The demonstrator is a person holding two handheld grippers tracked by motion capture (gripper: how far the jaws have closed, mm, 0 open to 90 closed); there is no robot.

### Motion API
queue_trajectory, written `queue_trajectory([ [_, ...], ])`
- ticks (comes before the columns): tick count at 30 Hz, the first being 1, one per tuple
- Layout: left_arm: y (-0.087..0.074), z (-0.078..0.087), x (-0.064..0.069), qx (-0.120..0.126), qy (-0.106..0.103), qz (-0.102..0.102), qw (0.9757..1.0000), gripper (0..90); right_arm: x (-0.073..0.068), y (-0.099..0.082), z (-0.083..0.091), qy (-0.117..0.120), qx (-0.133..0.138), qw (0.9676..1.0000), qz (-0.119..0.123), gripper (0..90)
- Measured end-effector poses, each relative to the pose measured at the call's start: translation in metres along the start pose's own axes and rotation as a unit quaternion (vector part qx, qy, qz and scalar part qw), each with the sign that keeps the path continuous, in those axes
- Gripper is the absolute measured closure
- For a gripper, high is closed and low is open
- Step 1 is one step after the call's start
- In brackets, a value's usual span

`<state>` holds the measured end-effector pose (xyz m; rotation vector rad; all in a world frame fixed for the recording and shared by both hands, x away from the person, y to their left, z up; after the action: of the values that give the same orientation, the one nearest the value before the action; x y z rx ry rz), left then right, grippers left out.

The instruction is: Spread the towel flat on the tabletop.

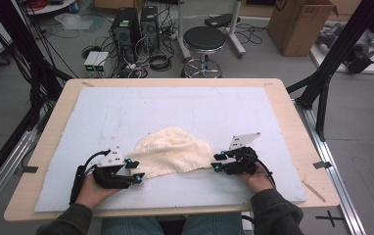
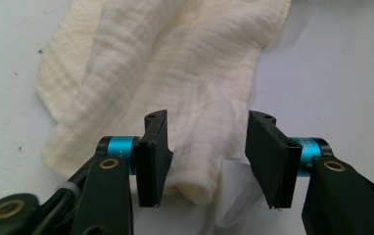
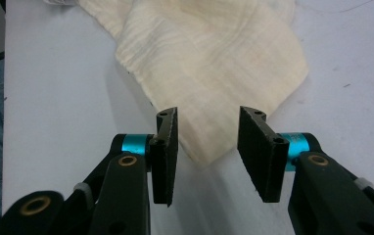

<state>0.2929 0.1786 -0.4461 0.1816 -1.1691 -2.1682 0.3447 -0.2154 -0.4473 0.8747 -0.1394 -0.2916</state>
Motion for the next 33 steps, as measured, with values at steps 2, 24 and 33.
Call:
queue_trajectory([
  [2, -0.001, -0.003, 0.000, -0.012, 0.003, -0.001, 0.9999, 52.5, 0.000, 0.000, -0.004, 0.002, -0.009, 1.0000, 0.002, 60.6],
  [24, -0.003, -0.009, -0.005, -0.029, 0.027, -0.008, 0.9992, 80.8, 0.002, -0.002, -0.007, 0.008, -0.023, 0.9997, -0.002, 80.3],
  [33, 0.001, 0.004, -0.005, 0.006, 0.019, -0.001, 0.9998, 84.2, -0.003, 0.005, 0.007, 0.007, 0.009, 0.9999, -0.005, 80.6],
])
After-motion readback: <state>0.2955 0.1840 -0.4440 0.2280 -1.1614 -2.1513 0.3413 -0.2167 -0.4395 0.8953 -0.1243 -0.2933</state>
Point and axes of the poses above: each handheld gripper's, and its own axes: z roughly backward along the jaws, y roughly out of its top, x roughly to its right, the point moved 2 cm from there along -z, roughly forward along the jaws, and after that the axes turned 10 degrees about z, right-handed, at the moved point
